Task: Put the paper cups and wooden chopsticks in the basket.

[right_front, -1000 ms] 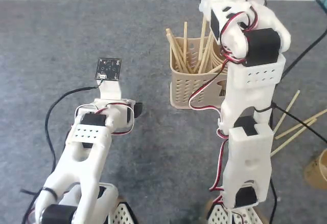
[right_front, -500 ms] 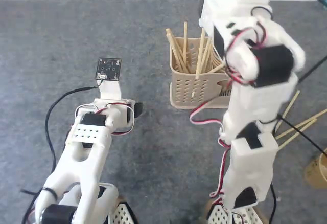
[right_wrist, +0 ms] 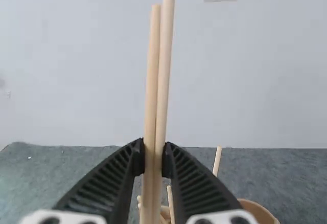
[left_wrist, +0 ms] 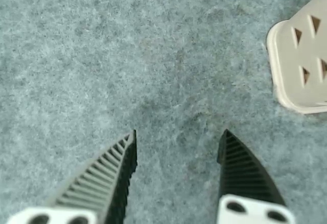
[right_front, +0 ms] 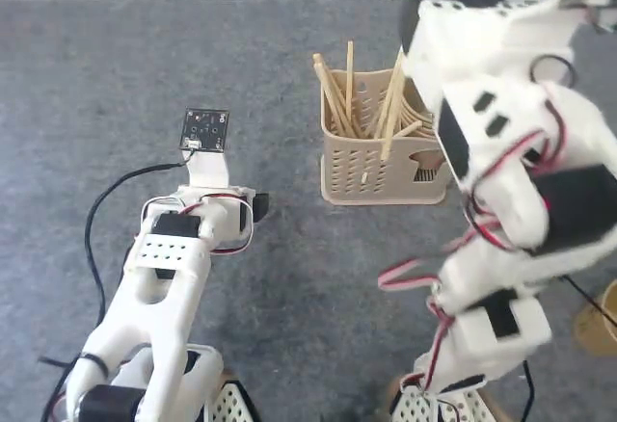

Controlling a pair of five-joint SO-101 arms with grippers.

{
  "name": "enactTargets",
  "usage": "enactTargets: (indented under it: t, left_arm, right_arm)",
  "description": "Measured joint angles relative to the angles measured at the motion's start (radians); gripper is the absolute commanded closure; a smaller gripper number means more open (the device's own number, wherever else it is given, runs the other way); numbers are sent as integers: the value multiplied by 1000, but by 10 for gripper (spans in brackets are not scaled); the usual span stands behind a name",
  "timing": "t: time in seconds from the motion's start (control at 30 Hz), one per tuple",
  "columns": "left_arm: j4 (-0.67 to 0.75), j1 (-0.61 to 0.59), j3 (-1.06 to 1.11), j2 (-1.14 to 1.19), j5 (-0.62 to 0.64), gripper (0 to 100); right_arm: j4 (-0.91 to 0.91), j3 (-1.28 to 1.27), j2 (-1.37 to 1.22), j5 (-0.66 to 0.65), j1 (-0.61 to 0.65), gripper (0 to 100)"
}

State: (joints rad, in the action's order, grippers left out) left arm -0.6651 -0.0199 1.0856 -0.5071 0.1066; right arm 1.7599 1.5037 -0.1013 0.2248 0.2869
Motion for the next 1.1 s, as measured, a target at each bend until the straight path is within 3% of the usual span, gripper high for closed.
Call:
enactTargets:
  t: [0.2,0.33,0.97,1.1]
  left_arm:
    - [0,0,0,0,0,754]
    - [0,0,0,0,0,754]
    - [0,0,0,0,0,754]
    - [0,0,0,0,0,754]
  right_arm:
    - [-11,-396,253,0,2,991]
    - [-138,-647,359,0,-9,991]
    - [-1148,-1603,526,0,-15,991]
    - [-1369,-1788,526,-87,-15,991]
